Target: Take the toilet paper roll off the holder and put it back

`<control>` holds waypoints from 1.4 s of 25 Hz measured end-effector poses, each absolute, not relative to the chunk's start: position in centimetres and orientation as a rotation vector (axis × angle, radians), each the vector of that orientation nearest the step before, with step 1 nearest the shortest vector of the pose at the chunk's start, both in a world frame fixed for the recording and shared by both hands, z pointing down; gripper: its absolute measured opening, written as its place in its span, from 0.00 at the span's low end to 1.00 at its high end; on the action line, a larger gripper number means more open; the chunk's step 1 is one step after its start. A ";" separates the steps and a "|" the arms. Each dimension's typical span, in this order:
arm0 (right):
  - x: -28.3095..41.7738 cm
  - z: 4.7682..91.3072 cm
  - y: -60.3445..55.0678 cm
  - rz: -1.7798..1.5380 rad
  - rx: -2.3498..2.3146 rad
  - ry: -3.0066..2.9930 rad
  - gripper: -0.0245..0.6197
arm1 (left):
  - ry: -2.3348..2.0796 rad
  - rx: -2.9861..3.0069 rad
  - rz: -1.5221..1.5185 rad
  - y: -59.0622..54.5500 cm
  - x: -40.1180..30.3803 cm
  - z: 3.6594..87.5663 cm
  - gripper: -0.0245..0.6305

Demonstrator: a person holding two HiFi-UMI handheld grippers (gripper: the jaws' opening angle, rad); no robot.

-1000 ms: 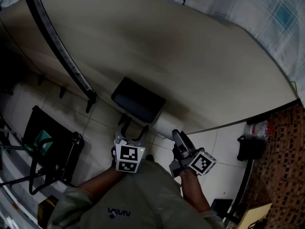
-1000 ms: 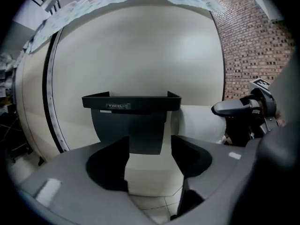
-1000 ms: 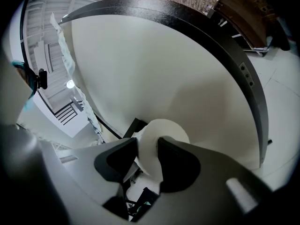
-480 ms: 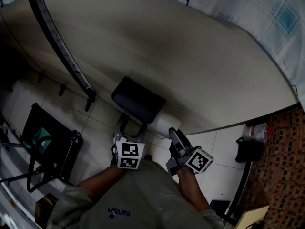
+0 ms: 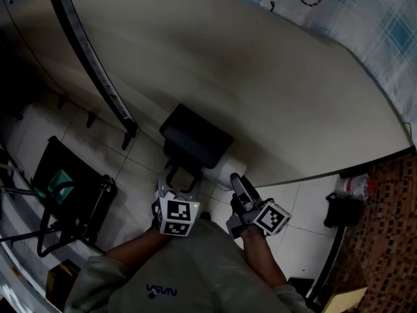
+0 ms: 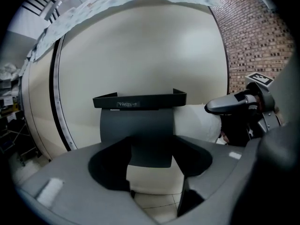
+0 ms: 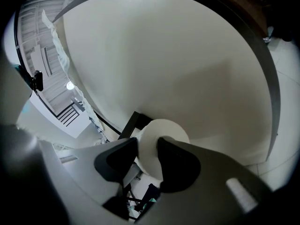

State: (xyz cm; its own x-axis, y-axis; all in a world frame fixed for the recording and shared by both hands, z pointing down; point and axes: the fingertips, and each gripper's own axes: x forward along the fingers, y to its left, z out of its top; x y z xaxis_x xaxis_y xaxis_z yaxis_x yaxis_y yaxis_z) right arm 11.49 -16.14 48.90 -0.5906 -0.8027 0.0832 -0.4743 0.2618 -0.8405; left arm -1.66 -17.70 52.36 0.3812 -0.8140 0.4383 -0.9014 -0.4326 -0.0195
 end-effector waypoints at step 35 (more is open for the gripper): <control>6.7 50.7 -17.4 -1.264 -1.090 2.222 0.21 | -1.466 2.512 0.606 -17.3 -2.0 51.7 0.48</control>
State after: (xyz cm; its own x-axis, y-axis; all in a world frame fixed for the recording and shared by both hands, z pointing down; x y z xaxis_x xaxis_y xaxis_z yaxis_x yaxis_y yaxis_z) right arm 6.68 -17.36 50.74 -0.6372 -0.7683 0.0614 -0.4456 0.3022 -0.8427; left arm -1.99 -17.32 51.69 0.4338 -0.7939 0.4262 -0.8632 -0.5017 -0.0560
